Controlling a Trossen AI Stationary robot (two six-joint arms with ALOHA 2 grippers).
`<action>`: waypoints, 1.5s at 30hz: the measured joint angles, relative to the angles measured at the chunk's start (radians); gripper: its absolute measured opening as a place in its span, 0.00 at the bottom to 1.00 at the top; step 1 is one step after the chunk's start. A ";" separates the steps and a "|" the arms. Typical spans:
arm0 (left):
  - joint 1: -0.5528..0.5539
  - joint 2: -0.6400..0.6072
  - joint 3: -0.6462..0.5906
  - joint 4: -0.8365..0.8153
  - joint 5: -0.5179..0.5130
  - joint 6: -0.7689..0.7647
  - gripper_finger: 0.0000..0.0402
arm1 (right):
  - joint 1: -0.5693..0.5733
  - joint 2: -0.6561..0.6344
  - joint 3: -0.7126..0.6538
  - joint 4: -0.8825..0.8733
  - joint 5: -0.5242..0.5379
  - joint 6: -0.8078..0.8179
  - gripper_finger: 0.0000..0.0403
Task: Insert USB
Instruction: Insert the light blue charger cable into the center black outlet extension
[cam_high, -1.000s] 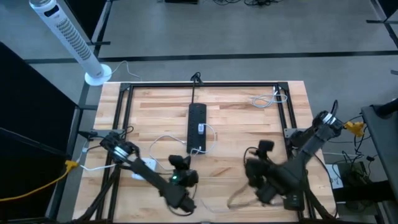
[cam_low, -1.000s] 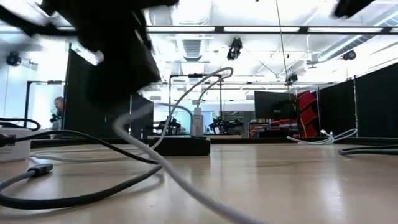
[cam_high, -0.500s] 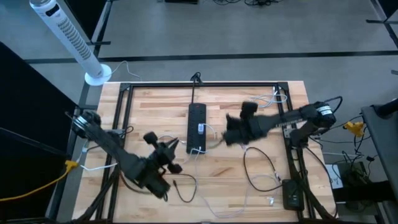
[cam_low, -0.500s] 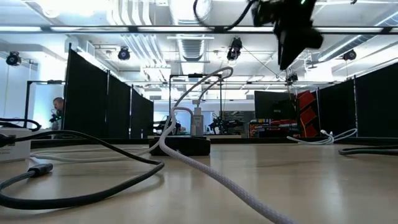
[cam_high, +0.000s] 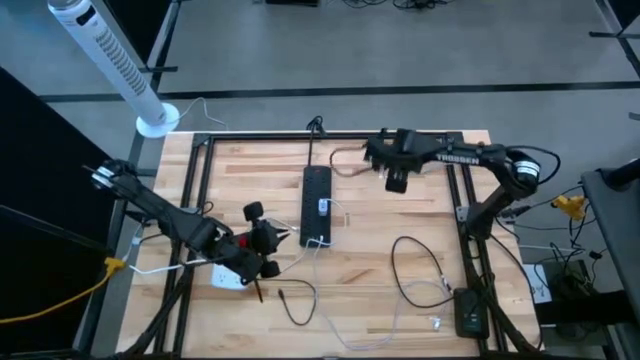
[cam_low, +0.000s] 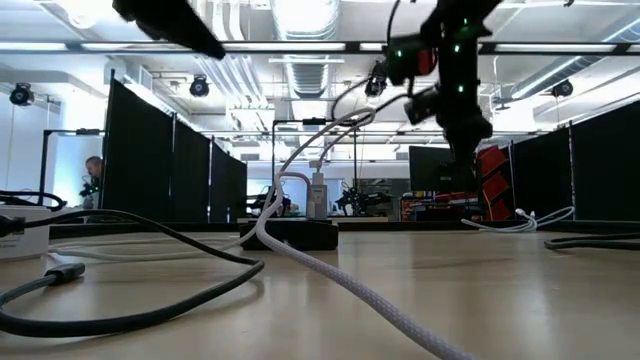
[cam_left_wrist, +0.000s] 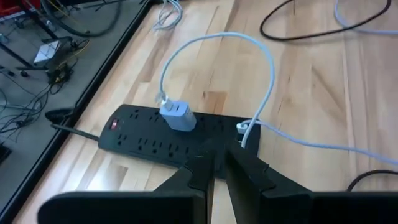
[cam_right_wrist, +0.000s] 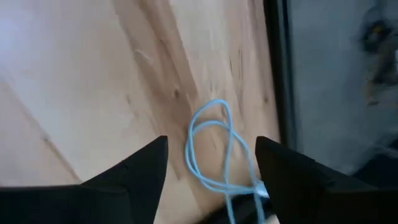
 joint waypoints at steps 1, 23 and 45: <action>0.000 -0.005 -0.006 0.000 -0.001 -0.005 0.06 | -0.033 0.000 -0.015 0.035 -0.028 -0.009 0.57; 0.000 0.001 -0.020 -0.001 0.000 -0.004 0.06 | -0.291 0.143 -0.260 0.451 -0.194 0.101 0.53; 0.000 0.002 -0.020 0.000 -0.009 -0.005 0.06 | 0.403 -0.149 -0.283 0.440 -0.009 0.148 0.01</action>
